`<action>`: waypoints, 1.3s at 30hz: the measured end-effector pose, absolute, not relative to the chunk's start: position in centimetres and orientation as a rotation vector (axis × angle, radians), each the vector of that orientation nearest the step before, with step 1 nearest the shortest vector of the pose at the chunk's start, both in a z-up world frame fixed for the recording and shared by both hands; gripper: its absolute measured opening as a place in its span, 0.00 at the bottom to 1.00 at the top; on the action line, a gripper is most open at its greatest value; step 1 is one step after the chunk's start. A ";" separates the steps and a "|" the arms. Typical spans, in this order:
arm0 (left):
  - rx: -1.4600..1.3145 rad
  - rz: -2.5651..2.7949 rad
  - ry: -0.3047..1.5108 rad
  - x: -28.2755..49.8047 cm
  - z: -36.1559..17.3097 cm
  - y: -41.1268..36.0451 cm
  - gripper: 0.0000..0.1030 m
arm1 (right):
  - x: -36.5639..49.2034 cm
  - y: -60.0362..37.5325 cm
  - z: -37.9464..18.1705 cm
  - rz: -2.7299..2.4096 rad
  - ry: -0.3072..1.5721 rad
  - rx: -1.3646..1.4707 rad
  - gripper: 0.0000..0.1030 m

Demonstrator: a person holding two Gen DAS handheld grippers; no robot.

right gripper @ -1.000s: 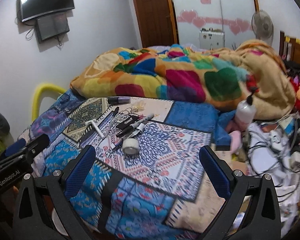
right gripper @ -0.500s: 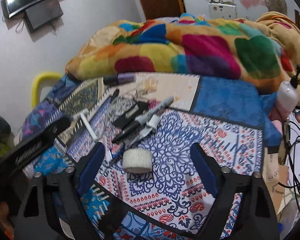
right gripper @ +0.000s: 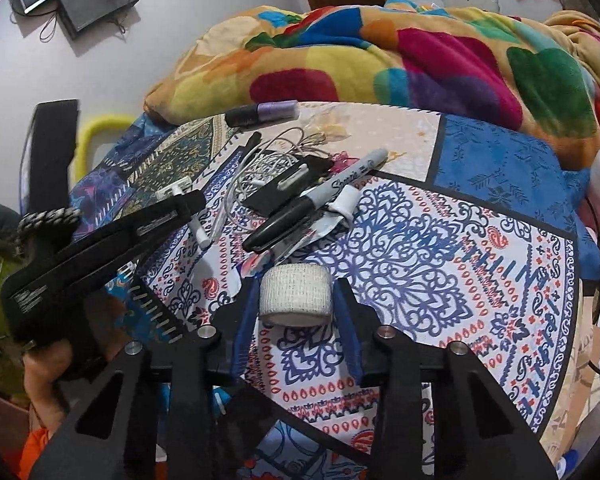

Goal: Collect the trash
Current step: 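Grasp the white tape roll with the right gripper while the left grasps the white razor, then carry the tape roll and razor in both grippers down to the white bin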

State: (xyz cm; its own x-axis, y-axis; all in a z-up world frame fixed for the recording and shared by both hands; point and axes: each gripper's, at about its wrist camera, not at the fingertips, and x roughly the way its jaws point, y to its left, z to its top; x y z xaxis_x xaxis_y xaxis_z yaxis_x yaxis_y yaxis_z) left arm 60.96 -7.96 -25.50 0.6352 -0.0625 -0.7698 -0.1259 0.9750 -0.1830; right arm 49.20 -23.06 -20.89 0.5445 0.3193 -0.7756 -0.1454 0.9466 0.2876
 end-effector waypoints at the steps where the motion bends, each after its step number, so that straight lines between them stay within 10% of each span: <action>1: -0.227 0.041 0.879 61.0 -25.5 -7.9 0.21 | 49.1 -23.0 -20.8 0.272 0.952 0.187 0.34; 6: -0.203 0.047 0.870 60.7 -25.3 -8.0 0.08 | 49.0 -22.7 -20.6 0.269 0.937 0.178 0.33; 39: -0.109 0.045 0.690 37.6 -11.0 -2.6 0.08 | 38.5 -18.6 -7.4 0.348 0.695 0.116 0.33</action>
